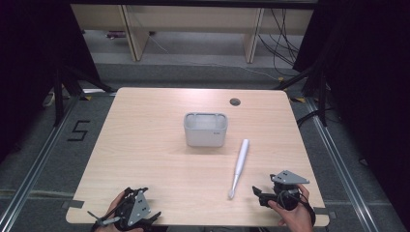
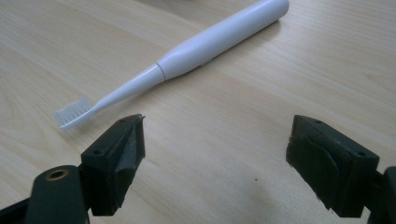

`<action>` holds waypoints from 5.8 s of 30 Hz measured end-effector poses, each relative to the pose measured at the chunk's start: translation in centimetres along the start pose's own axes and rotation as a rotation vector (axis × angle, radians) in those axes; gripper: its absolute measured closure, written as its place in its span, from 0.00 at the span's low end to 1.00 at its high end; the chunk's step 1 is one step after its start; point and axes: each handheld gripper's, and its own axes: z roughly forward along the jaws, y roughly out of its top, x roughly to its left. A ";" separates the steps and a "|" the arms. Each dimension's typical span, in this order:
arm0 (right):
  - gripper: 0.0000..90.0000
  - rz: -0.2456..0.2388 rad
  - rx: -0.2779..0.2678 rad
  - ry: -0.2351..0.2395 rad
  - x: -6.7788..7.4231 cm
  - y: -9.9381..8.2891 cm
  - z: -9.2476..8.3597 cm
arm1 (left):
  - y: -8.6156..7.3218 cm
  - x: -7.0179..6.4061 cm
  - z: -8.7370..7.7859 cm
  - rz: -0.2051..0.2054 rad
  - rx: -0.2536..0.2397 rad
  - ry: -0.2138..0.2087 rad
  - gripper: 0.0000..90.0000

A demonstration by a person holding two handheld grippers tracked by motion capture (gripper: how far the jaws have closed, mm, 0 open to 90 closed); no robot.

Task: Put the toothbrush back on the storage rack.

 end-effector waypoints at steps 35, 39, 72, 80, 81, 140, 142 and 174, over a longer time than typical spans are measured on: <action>0.38 -0.041 -0.046 -0.040 -1.3 2.6 1.6 | -0.1 0.0 0.0 -0.004 0.007 0.002 0.17; 0.41 -0.052 -0.043 -0.040 -1.6 3.4 2.2 | -0.2 -0.1 0.1 -0.022 -0.006 0.002 0.17; 1.00 -0.091 -0.060 -0.012 -3.2 8.8 6.9 | -0.1 0.0 0.1 -0.003 0.007 -0.009 0.17; 1.00 -0.124 -0.030 -0.002 -3.3 9.8 9.3 | -0.1 0.0 0.1 -0.002 0.009 -0.006 0.17; 1.00 -0.123 -0.024 -0.009 -3.3 9.9 9.6 | -0.2 0.0 0.1 -0.003 0.008 -0.004 0.17; 1.00 -0.117 0.139 -0.001 -3.9 8.1 8.9 | -0.1 0.2 -0.1 -0.002 0.006 -0.017 0.17; 1.00 -0.113 0.128 -0.002 -3.7 7.8 8.9 | -0.1 0.1 -0.1 -0.009 0.004 -0.018 0.17; 0.99 -0.155 0.162 0.045 -0.4 5.9 6.5 | -0.1 0.2 -0.2 -0.005 0.001 -0.011 0.17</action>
